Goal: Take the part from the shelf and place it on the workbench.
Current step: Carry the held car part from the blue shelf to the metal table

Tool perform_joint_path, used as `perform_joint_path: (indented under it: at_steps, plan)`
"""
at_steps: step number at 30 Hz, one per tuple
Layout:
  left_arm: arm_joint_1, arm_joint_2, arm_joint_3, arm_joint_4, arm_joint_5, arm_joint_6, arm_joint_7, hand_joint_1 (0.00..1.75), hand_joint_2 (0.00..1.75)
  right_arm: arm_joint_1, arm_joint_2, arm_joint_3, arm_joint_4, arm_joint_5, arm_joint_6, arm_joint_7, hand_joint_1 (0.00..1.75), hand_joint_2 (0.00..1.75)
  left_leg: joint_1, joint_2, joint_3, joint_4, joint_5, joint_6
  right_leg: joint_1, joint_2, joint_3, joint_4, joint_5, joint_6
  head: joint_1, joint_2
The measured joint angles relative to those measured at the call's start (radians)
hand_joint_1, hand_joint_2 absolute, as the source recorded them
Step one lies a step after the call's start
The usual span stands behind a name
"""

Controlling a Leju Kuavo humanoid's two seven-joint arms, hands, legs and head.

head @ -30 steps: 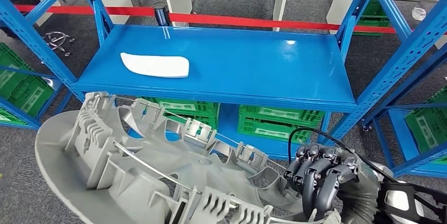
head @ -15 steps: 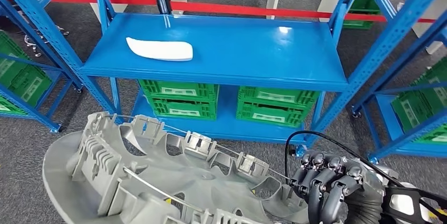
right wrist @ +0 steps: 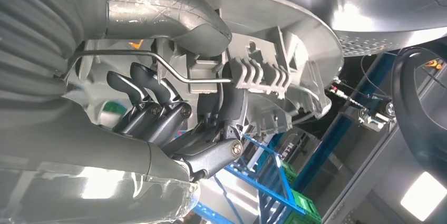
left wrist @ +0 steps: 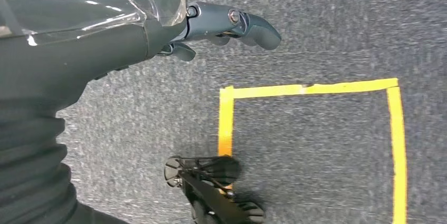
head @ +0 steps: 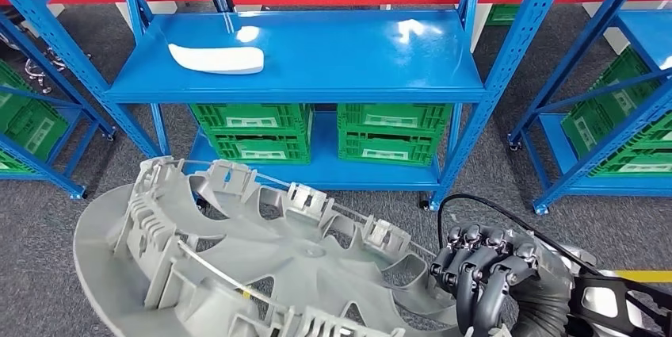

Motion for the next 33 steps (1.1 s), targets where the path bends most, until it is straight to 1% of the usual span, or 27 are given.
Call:
perform_joint_path:
  at_steps: [1,3,5,6,7,8,10,11,12,13,14,15,16,17,18,20,21,22,25,26,27,28,29,30,31,32,33]
  plan:
    - [0.0,0.0,0.0,-0.009,-0.002,-0.005,0.0,0.0,1.75,0.0,0.004,-0.003,0.0,0.0,0.004,-0.002,1.73,1.75,-0.003,-0.003,0.056,-0.078,-0.005,0.009,0.002,0.001,-0.007,0.0,0.01,0.003,0.001,0.0]
    - [-0.002,-0.002,0.004,-0.033,-0.006,-0.017,0.002,0.0,1.75,0.003,0.014,-0.011,0.0,-0.001,0.013,-0.008,1.73,1.75,-0.011,-0.007,0.118,-0.175,-0.027,0.022,0.0,0.0,-0.014,-0.004,0.031,0.014,0.0,0.0]
    - [-0.003,-0.005,0.011,-0.055,-0.01,-0.029,0.006,0.0,1.75,0.01,0.022,-0.019,0.0,-0.003,0.019,-0.01,1.73,1.75,-0.015,-0.002,0.113,-0.196,-0.01,0.031,-0.003,0.0,-0.019,-0.009,0.049,0.026,-0.001,0.0]
    - [-0.003,-0.007,0.013,-0.065,-0.013,-0.035,0.007,0.0,1.75,0.014,0.025,-0.022,0.0,-0.006,0.023,-0.011,1.73,1.75,-0.015,0.001,0.106,-0.206,0.006,0.038,-0.003,0.0,-0.027,-0.003,0.04,0.026,-0.001,0.0]
    - [-0.003,-0.009,0.014,-0.075,-0.015,-0.041,0.009,0.0,1.75,0.018,0.028,-0.026,0.0,-0.009,0.027,-0.011,1.73,1.75,-0.013,0.005,0.096,-0.214,0.024,0.045,-0.001,0.001,-0.039,0.02,0.014,0.023,0.002,0.0]
    - [-0.004,-0.012,0.015,-0.083,-0.017,-0.047,0.009,0.0,1.75,0.02,0.03,-0.029,0.0,-0.013,0.032,-0.012,1.73,1.75,-0.01,0.008,0.084,-0.22,0.042,0.05,-0.001,0.001,-0.056,0.064,-0.03,0.015,0.004,0.0]
    - [-0.004,-0.017,0.016,-0.098,-0.019,-0.057,0.009,0.0,1.75,0.026,0.035,-0.034,0.0,-0.02,0.041,-0.012,1.73,1.75,-0.011,0.011,0.052,-0.221,0.071,0.054,-0.003,0.001,-0.089,0.195,-0.118,0.009,0.008,0.0]
    - [-0.004,-0.02,0.017,-0.105,-0.019,-0.062,0.009,0.0,1.75,0.029,0.037,-0.037,0.0,-0.022,0.045,-0.013,1.73,1.75,-0.011,0.012,0.033,-0.219,0.085,0.052,-0.006,0.001,-0.096,0.255,-0.136,0.015,0.008,0.0]
    - [-0.004,-0.023,0.018,-0.113,-0.019,-0.067,0.009,0.0,1.75,0.03,0.039,-0.039,0.0,-0.025,0.05,-0.015,1.73,1.75,-0.01,0.014,0.013,-0.215,0.098,0.049,-0.009,0.001,-0.091,0.292,-0.131,0.028,0.008,0.0]
    - [-0.004,-0.027,0.019,-0.122,-0.019,-0.072,0.01,0.0,1.75,0.031,0.04,-0.042,0.001,-0.027,0.055,-0.017,1.73,1.75,-0.008,0.015,-0.008,-0.21,0.11,0.046,-0.013,0.001,-0.072,0.299,-0.111,0.044,0.008,0.0]
    - [-0.004,-0.031,0.021,-0.132,-0.019,-0.077,0.011,0.0,1.75,0.031,0.041,-0.044,0.002,-0.028,0.06,-0.02,1.73,1.75,-0.006,0.016,-0.03,-0.2,0.12,0.041,-0.017,0.0,-0.033,0.265,-0.089,0.058,0.008,0.0]
    - [-0.004,-0.034,0.023,-0.143,-0.019,-0.082,0.013,0.0,1.75,0.03,0.042,-0.046,0.002,-0.03,0.064,-0.023,1.73,1.75,-0.005,0.017,-0.049,-0.188,0.128,0.035,-0.022,0.0,0.023,0.202,-0.082,0.066,0.009,0.0]
    - [-0.005,-0.038,0.025,-0.154,-0.019,-0.086,0.015,0.0,1.75,0.029,0.044,-0.048,0.002,-0.031,0.066,-0.025,1.73,1.75,-0.004,0.017,-0.067,-0.173,0.134,0.029,-0.023,0.0,0.083,0.124,-0.095,0.067,0.01,0.0]
    - [-0.005,-0.04,0.028,-0.165,-0.019,-0.09,0.016,0.0,1.75,0.027,0.047,-0.049,0.003,-0.031,0.068,-0.025,1.73,1.75,-0.005,0.017,-0.082,-0.159,0.14,0.022,-0.023,0.0,0.127,0.058,-0.116,0.061,0.01,0.0]
    - [-0.005,-0.042,0.03,-0.175,-0.018,-0.095,0.017,0.0,1.75,0.025,0.05,-0.049,0.003,-0.032,0.069,-0.024,1.73,1.75,-0.006,0.017,-0.091,-0.151,0.147,0.017,-0.021,0.0,0.151,0.017,-0.137,0.052,0.011,0.0]
    - [-0.004,-0.044,0.037,-0.193,-0.018,-0.103,0.018,0.0,1.75,0.023,0.056,-0.049,0.003,-0.035,0.069,-0.018,1.73,1.75,-0.002,0.016,-0.102,-0.147,0.162,0.004,-0.018,-0.001,0.143,0.001,-0.14,0.033,0.011,0.0]
    - [-0.003,-0.045,0.039,-0.2,-0.017,-0.107,0.018,0.0,1.75,0.022,0.06,-0.048,0.003,-0.037,0.069,-0.014,1.73,1.75,0.002,0.014,-0.108,-0.142,0.152,-0.002,-0.019,-0.002,0.135,0.002,-0.131,0.023,0.011,0.0]
    - [-0.002,-0.046,0.041,-0.207,-0.017,-0.109,0.018,0.0,1.75,0.021,0.064,-0.047,0.003,-0.038,0.069,-0.01,1.73,1.75,0.005,0.012,-0.115,-0.123,0.124,-0.009,-0.02,-0.003,0.124,0.002,-0.119,0.015,0.01,0.0]
    - [-0.002,-0.048,0.043,-0.218,-0.016,-0.112,0.018,0.0,1.75,0.017,0.073,-0.045,0.003,-0.039,0.069,-0.005,1.73,1.75,0.01,0.008,-0.15,0.038,-0.03,-0.024,-0.017,-0.005,0.084,0.003,-0.08,0.002,0.008,0.0]
    - [-0.002,-0.048,0.043,-0.22,-0.016,-0.112,0.018,0.0,1.75,0.017,0.076,-0.045,0.003,-0.04,0.069,-0.003,1.73,1.75,0.011,0.007,-0.156,0.096,-0.056,-0.026,-0.016,-0.004,0.068,0.004,-0.067,0.002,0.008,0.0]
    - [-0.003,-0.049,0.043,-0.221,-0.015,-0.112,0.018,0.0,1.75,0.016,0.078,-0.044,0.003,-0.04,0.069,0.0,1.73,1.75,0.012,0.007,-0.151,0.132,-0.057,-0.025,-0.014,-0.004,0.053,0.006,-0.054,0.003,0.008,0.0]
    - [-0.004,-0.049,0.043,-0.222,-0.014,-0.113,0.019,0.0,1.75,0.016,0.08,-0.043,0.003,-0.041,0.069,0.004,1.73,1.75,0.011,0.007,-0.13,0.135,-0.037,-0.023,-0.012,-0.003,0.038,0.007,-0.042,0.004,0.008,0.0]
    - [-0.005,-0.049,0.043,-0.223,-0.013,-0.113,0.019,0.0,1.75,0.014,0.082,-0.043,0.003,-0.041,0.069,0.008,1.73,1.75,0.01,0.005,-0.091,0.103,-0.01,-0.017,-0.01,-0.002,0.024,0.007,-0.03,0.005,0.008,0.0]
    - [-0.007,-0.049,0.043,-0.225,-0.012,-0.113,0.02,0.0,1.75,0.012,0.083,-0.042,0.003,-0.041,0.069,0.012,1.73,1.75,0.008,0.001,-0.036,0.04,0.007,-0.008,-0.009,-0.001,0.012,0.007,-0.019,0.007,0.008,0.0]
    - [-0.008,-0.049,0.043,-0.228,-0.011,-0.113,0.02,0.0,1.75,0.009,0.084,-0.042,0.003,-0.042,0.069,0.015,1.73,1.75,0.004,-0.002,0.025,-0.041,0.007,0.003,-0.008,0.0,0.003,0.007,-0.008,0.01,0.008,0.0]
    - [-0.009,-0.049,0.042,-0.231,-0.009,-0.113,0.02,0.0,1.75,0.005,0.085,-0.042,0.003,-0.043,0.069,0.017,1.73,1.75,0.0,-0.004,0.074,-0.11,-0.005,0.011,-0.008,-0.001,-0.002,0.005,0.002,0.015,0.009,0.0]
    - [-0.011,-0.048,0.042,-0.234,-0.008,-0.113,0.021,0.0,1.75,0.001,0.086,-0.041,0.003,-0.045,0.069,0.02,1.73,1.75,-0.005,-0.006,0.104,-0.158,-0.018,0.019,-0.011,-0.002,-0.004,0.003,0.012,0.021,0.008,0.0]
